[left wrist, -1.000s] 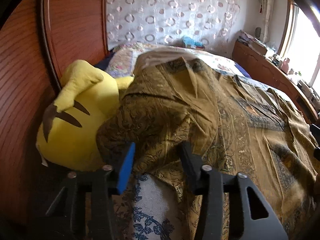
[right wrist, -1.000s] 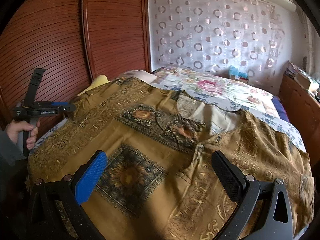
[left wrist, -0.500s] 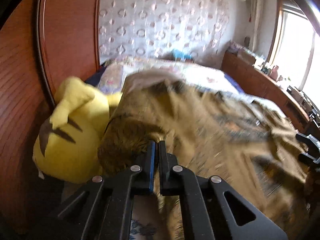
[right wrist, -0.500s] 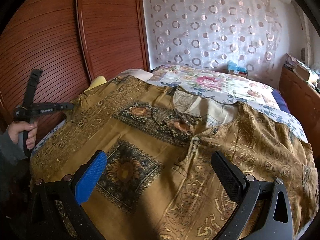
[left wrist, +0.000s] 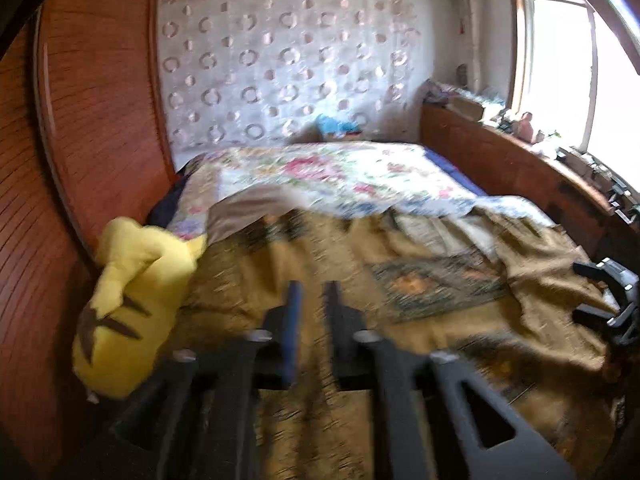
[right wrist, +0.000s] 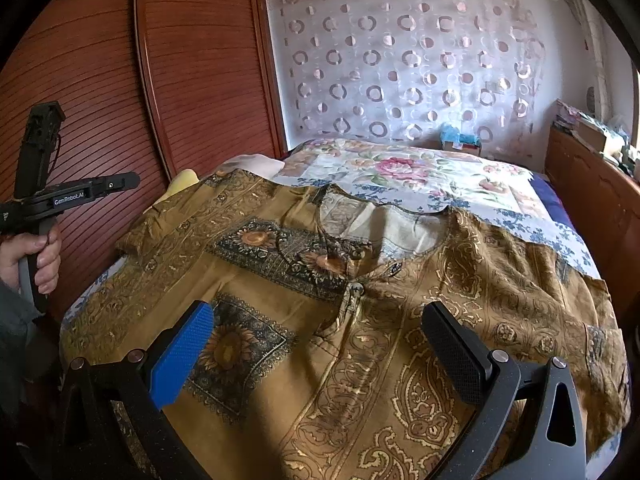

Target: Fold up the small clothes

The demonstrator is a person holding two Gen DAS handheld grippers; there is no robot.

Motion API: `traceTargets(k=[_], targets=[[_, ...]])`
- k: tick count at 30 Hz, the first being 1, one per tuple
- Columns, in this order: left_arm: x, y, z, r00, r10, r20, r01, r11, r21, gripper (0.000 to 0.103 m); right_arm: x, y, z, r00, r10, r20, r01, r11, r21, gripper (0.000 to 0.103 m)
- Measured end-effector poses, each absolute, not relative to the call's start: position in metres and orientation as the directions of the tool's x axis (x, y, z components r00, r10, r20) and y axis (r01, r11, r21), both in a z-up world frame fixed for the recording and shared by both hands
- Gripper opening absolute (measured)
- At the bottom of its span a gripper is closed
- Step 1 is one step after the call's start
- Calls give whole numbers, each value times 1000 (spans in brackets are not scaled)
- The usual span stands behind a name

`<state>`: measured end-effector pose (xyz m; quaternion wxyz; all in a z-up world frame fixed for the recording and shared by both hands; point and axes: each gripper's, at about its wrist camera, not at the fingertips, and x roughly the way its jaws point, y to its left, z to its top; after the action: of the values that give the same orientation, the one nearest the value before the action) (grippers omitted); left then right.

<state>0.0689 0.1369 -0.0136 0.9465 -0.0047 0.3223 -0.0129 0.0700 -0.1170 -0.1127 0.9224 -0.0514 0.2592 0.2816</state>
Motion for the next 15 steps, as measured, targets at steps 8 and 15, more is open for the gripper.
traceTargets(k=[8,15], targets=[[64,186,-66,700,59,-712,-72,997,12,66,77,-111,-115,688,506,-520,-560,826,62,103],[75,190,-93,662,32,-749,-39,999,8,13,79,-111,-114,684,505,-527,-571,820,45,103]])
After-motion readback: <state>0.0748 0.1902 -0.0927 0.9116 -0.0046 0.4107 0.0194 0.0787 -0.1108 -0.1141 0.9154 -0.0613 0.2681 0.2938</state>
